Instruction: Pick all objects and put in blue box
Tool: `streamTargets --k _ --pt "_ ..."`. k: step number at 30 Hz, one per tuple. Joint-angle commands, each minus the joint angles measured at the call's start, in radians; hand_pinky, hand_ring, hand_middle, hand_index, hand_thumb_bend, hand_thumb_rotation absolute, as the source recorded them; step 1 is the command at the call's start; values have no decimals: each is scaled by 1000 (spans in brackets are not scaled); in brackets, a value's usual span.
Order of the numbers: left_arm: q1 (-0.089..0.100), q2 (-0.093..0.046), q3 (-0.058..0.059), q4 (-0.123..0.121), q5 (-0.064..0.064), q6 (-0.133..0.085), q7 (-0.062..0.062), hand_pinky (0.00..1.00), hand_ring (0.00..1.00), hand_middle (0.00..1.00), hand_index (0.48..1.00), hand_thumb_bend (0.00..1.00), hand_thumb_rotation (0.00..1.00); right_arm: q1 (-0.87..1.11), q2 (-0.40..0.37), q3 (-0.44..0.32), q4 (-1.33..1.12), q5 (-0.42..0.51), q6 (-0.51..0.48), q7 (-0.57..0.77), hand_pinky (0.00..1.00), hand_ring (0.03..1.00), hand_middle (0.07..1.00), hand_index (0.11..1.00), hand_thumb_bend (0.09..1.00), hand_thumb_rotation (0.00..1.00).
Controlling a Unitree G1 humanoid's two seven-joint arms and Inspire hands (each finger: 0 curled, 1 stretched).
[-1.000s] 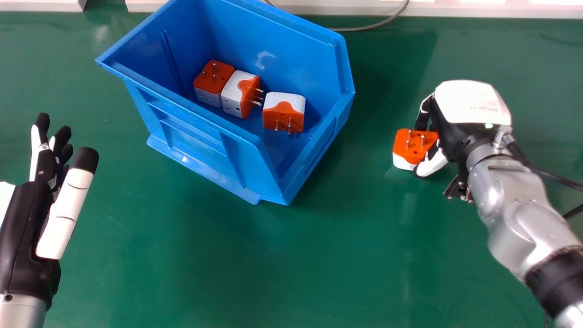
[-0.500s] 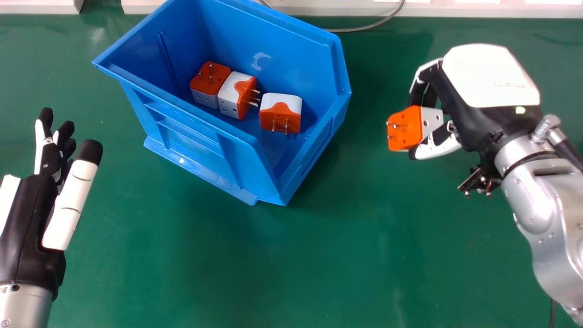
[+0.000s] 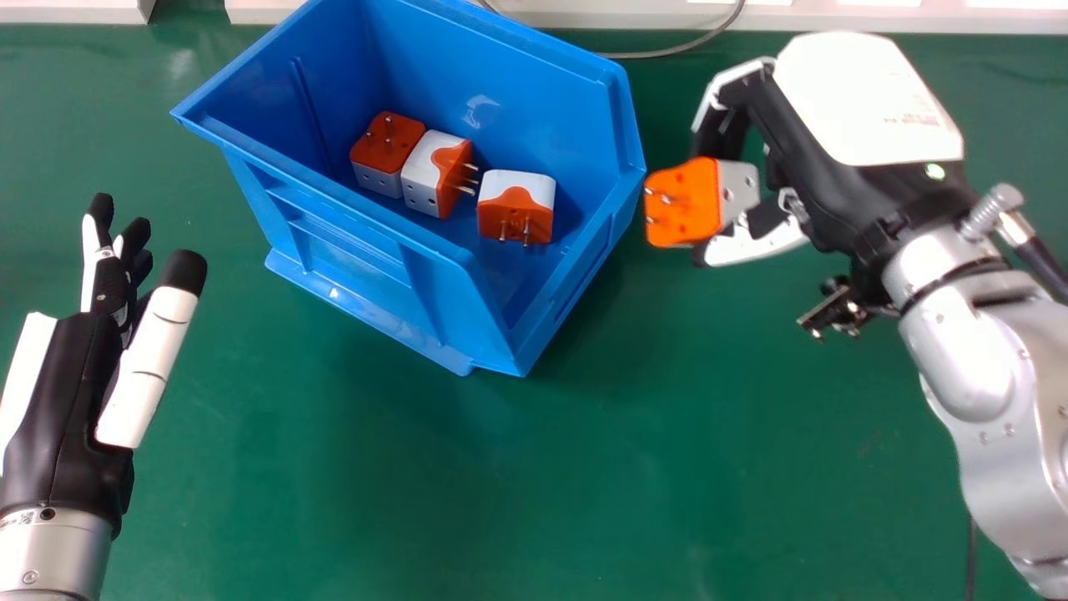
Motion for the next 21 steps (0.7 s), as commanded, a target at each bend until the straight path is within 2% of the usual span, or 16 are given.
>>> streamTargets --k 1,7,13,17,21 --pt "-4 4 0 -9 8 1 10 988 1000 1000 1000 766 919 -76 28 7 -10 -13 -26 -6 85 139 459 483 516 0" --pt "6 2 -8 -31 6 22 14 994 1000 1000 1000 769 920 -189 111 51 111 -19 -57 -35 95 150 453 487 515 0" --pt "15 -4 -11 -53 -5 36 14 1000 1000 1000 1000 777 919 -345 232 110 321 -27 -80 -103 106 169 403 504 506 0" --pt "22 -9 -12 -62 -10 31 12 1000 1000 1000 1000 778 918 -432 292 137 454 -34 -85 -147 133 215 407 524 503 0" --pt "25 -11 -12 -62 -14 28 10 1000 1000 1000 1000 780 914 -504 339 157 588 -37 -94 -192 202 299 476 469 511 0"
